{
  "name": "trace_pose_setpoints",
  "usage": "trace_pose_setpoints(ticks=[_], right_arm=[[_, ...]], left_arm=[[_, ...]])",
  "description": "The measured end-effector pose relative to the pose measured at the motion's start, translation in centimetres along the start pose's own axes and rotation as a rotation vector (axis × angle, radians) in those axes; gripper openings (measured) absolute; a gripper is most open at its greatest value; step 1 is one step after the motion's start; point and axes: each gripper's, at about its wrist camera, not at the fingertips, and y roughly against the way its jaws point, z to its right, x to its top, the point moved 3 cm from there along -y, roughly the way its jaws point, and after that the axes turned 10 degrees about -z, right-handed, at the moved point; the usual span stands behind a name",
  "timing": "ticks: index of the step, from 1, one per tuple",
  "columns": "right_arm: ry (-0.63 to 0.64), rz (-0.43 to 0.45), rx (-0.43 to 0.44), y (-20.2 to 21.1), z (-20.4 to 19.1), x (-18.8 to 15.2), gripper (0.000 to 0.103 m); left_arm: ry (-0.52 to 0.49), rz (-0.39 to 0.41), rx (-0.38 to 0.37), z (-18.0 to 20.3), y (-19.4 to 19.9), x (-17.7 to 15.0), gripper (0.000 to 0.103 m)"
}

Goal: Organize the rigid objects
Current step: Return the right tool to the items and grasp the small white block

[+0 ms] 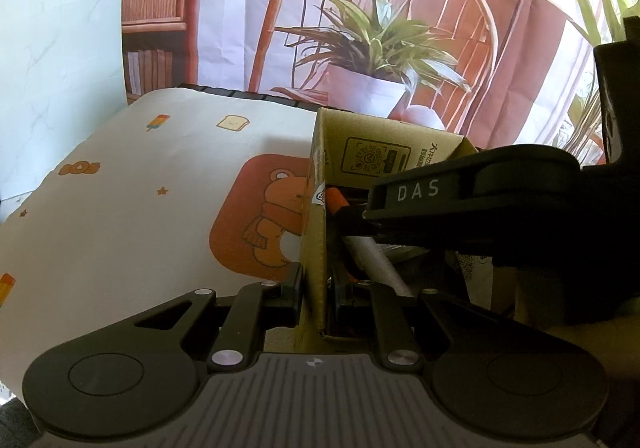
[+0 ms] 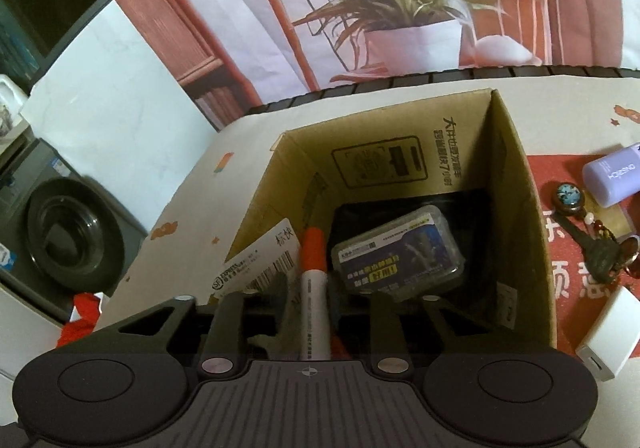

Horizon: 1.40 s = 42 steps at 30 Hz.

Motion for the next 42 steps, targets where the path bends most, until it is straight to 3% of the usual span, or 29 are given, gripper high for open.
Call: trace_pose_setpoints(ticks=[4,7,13,15,17,20,24,35,42], right_arm=[[0.001,0.014,-0.003,0.4,0.0,0.0,0.026],[0.009,0.072,0.007,1.8,0.0,0.2,0.033],[0.101,0.314,-0.099,6.7,0.4,0.1,0.073],[0.111,0.388,-0.124,8.4,0.9,-0.1,0.092],[0.115,0.469,-0.156,10.0,1.8,-0.4,0.101],[0.114,0.552,-0.206,11.8,3.5,-1.0,0.103],[0.074,0.589,-0.281,12.8,6.5,-1.9,0.103],[0.000,0.589,-0.461,12.1,14.4,-5.8,0.103],[-0.021,0.536,-0.527,10.1,16.7,-7.5,0.103]], left_arm=[[-0.001,-0.001,0.002,0.0,0.0,0.0,0.016],[-0.002,-0.001,0.002,-0.1,0.0,0.0,0.016],[-0.001,-0.001,0.002,-0.1,0.0,0.0,0.016],[-0.002,-0.001,0.002,-0.1,0.0,0.0,0.016],[-0.001,-0.001,0.002,-0.1,0.0,0.0,0.016],[-0.002,-0.001,0.002,-0.1,0.0,0.0,0.016],[-0.002,-0.001,0.002,-0.1,0.0,0.0,0.016],[-0.002,-0.002,0.003,-0.2,0.0,-0.1,0.016],[-0.002,-0.001,0.004,-0.3,0.0,-0.1,0.016]])
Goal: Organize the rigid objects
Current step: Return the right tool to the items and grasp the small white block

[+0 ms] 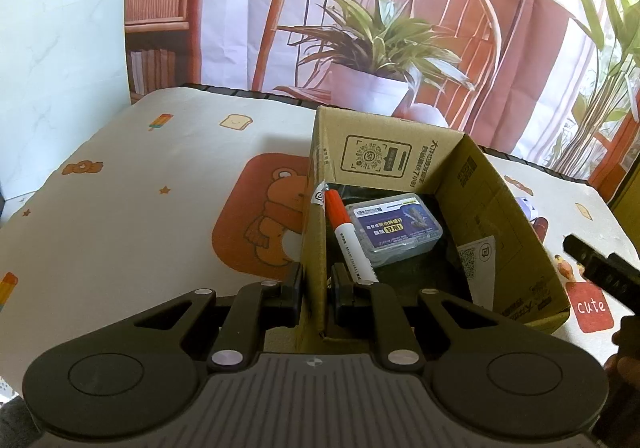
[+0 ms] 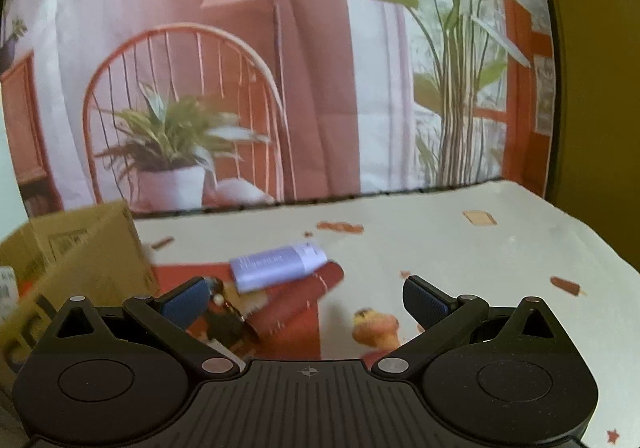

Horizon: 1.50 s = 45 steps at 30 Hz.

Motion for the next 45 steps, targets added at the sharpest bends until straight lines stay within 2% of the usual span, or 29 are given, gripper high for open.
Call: trace_pose_setpoints(ticks=[7,13,19,27,32,36,39,45], right_arm=[[0.058,-0.032,0.002,-1.0,-0.9,-0.7,0.103],[0.163,-0.047,0.053,-1.1,-2.5,-0.9,0.101],[0.283,-0.089,0.119,-1.2,-4.5,-1.4,0.087],[0.250,-0.170,0.207,-0.9,-4.7,-1.3,0.080],[0.290,-0.230,0.207,-1.9,-5.3,-1.6,0.075],[0.288,-0.259,0.213,-2.3,-5.2,-1.7,0.060],[0.272,-0.274,0.221,-2.6,-5.0,-1.7,0.054],[0.276,-0.271,0.226,-2.6,-5.1,-1.8,0.053]], left_arm=[[0.001,0.000,-0.001,0.0,0.0,0.0,0.016],[0.000,0.000,0.000,0.0,0.0,0.0,0.016],[0.000,0.000,0.000,0.0,0.0,0.0,0.016],[0.000,-0.001,0.000,0.0,0.0,0.0,0.016],[0.001,-0.001,-0.001,0.0,0.0,0.0,0.016],[0.002,-0.001,-0.002,-0.1,0.0,-0.1,0.016],[0.002,-0.001,-0.002,-0.1,0.0,-0.1,0.016],[0.002,-0.001,-0.002,-0.1,0.0,-0.1,0.016]])
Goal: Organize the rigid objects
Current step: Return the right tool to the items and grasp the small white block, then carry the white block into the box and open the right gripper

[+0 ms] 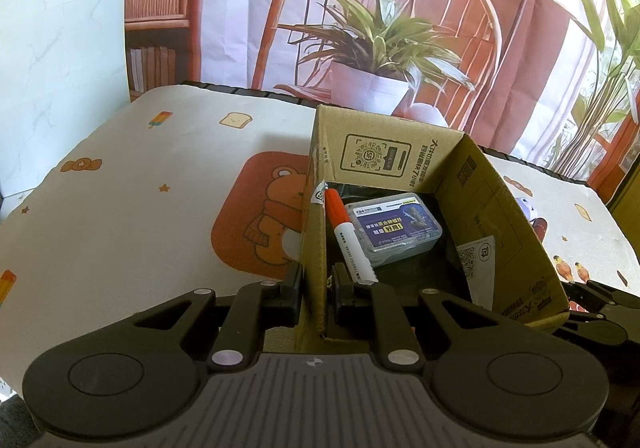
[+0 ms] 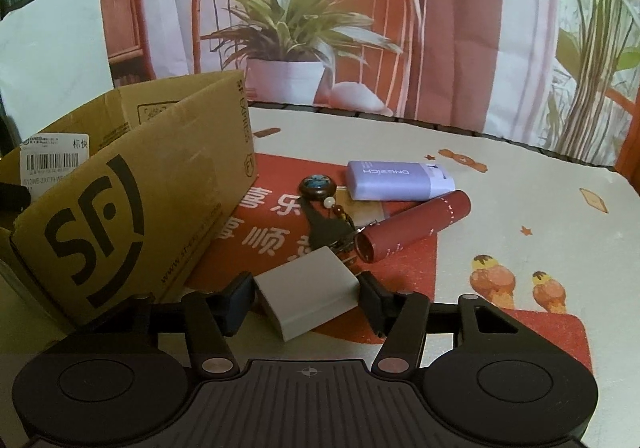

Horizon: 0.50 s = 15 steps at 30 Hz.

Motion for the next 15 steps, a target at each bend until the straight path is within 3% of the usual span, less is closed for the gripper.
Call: trace_pose_setpoints(ticks=[7,15], right_arm=[[-0.035,0.059,0.012,1.3,0.4,0.1,0.053],[-0.127,0.151,0.098,4.7,1.0,2.2,0.053]], left_arm=[[0.000,-0.001,0.001,-0.1,0.0,0.0,0.016],[0.001,-0.001,0.000,0.0,-0.1,-0.1,0.016]])
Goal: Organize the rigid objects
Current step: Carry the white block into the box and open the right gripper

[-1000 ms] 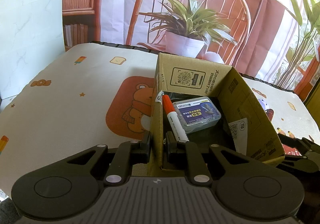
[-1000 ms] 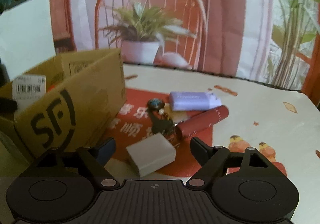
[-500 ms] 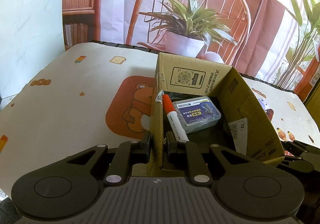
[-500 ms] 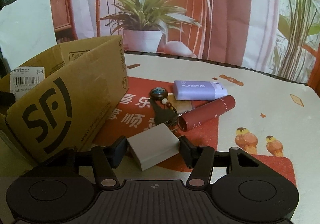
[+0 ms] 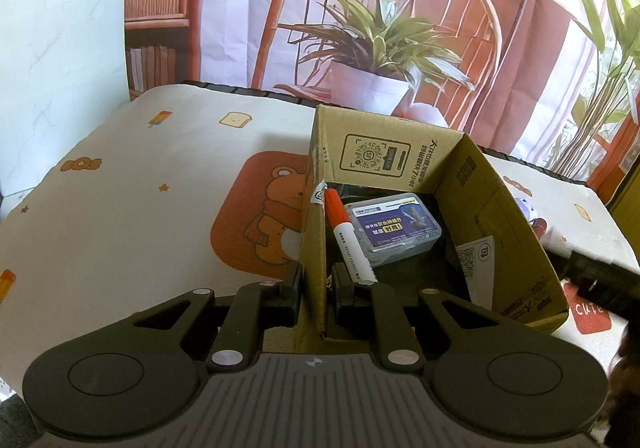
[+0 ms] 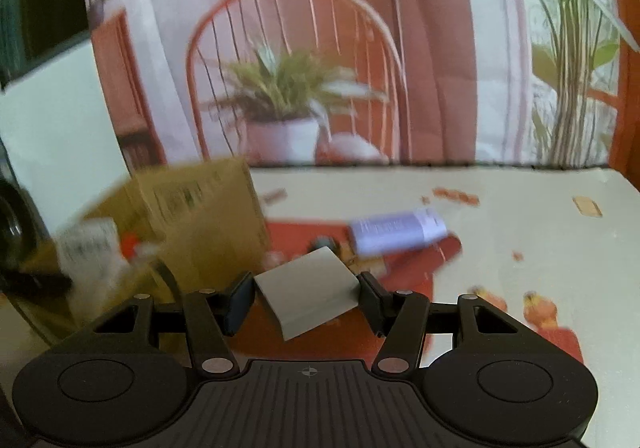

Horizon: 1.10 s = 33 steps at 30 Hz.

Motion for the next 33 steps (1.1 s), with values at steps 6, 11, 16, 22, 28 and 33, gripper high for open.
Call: trace_pose_setpoints(ticks=[6,11,16,22,28,33], right_arm=[[0.086,0.084,0.126,2.5,-4.0,4.1,0.053],[0.212,0.019,0.201,1.3,-9.1,5.1,0.053],[0.363,-0.092,0.182,-1.1,-12.9,4.2,0.053],[0.364,-0.173,0.171,-2.4,-13.5,3.5,0.053],[0.376,-0.196,0.165,-2.6,-13.6,2.8,0.053],[0.417,-0.201,0.153,-2.9,-13.8,2.6,0.053]], left_arm=[[0.000,0.000,0.000,0.0,0.0,0.0,0.016],[0.000,0.000,0.001,0.1,0.1,-0.1,0.016],[0.000,-0.001,0.000,0.2,0.1,0.0,0.016],[0.004,-0.001,-0.002,0.1,0.0,-0.1,0.016],[0.005,-0.002,-0.005,0.1,0.0,0.0,0.017],[0.007,-0.003,-0.007,0.1,0.0,0.0,0.017]])
